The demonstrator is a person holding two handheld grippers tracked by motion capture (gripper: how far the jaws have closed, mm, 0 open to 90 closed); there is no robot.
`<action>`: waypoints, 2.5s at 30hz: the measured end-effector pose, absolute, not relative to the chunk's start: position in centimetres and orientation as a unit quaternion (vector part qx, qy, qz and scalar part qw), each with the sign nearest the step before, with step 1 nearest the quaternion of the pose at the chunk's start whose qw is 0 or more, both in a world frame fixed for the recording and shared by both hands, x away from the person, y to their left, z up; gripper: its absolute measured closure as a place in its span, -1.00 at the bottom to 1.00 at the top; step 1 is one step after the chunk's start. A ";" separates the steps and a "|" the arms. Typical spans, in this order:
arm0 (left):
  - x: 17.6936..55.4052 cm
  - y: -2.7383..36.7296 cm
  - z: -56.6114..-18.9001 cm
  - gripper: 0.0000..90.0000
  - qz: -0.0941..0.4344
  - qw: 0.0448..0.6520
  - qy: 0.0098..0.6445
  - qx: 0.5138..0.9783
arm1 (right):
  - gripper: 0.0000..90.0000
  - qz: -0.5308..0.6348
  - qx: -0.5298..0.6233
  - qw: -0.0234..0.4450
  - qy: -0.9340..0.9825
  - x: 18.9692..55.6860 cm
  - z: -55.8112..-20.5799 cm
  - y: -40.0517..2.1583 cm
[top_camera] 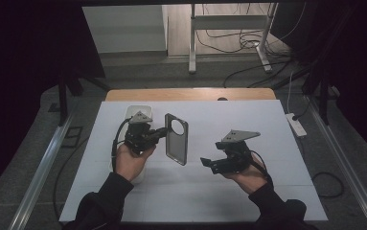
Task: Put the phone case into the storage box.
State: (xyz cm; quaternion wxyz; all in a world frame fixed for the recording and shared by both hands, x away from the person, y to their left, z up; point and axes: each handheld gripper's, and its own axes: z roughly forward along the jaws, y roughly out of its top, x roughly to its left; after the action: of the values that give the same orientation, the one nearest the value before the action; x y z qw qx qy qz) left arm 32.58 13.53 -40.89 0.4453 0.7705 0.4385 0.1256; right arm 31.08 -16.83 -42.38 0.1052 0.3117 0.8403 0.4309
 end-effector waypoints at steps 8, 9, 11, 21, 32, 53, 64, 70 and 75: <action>32.9 14.2 -40.2 0.98 0.134 0.443 0.441 0.769 | -0.63 0.425 0.319 0.109 0.840 30.7 -42.5 -17.8; 32.9 14.3 -40.1 0.98 0.134 0.442 0.442 0.768 | -0.63 0.425 0.319 0.109 0.840 30.7 -42.5 -17.8; 33.0 14.6 -39.9 0.98 0.136 0.442 0.445 0.767 | -0.63 0.424 0.320 0.110 0.840 30.6 -42.5 -18.2; 33.6 15.8 -39.3 0.98 0.144 0.444 0.458 0.757 | -0.69 0.426 0.332 0.116 0.833 30.0 -42.1 -19.8; 34.0 17.5 -38.4 0.98 0.155 0.444 0.470 0.747 | -0.79 0.420 0.339 0.121 0.833 29.3 -42.2 -21.0; 34.8 20.4 -37.8 0.98 0.169 0.434 0.496 0.733 | -0.88 0.410 0.361 0.123 0.829 28.4 -42.6 -23.6; 35.4 21.6 -37.7 0.98 0.177 0.426 0.510 0.726 | -0.96 0.396 0.361 0.130 0.834 27.8 -43.1 -24.5; 35.8 22.4 -37.6 0.98 0.181 0.423 0.520 0.720 | -0.98 0.396 0.369 0.133 0.830 27.5 -43.3 -25.3; 36.1 22.9 -37.5 0.98 0.184 0.422 0.525 0.716 | -0.99 0.397 0.374 0.137 0.827 27.2 -43.4 -26.0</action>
State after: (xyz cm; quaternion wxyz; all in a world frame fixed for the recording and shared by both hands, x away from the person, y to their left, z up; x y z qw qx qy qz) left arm 36.06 22.87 -37.53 0.4220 0.7162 0.5245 0.1842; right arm 27.21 -25.99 -43.40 0.1365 0.3741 0.8268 0.3972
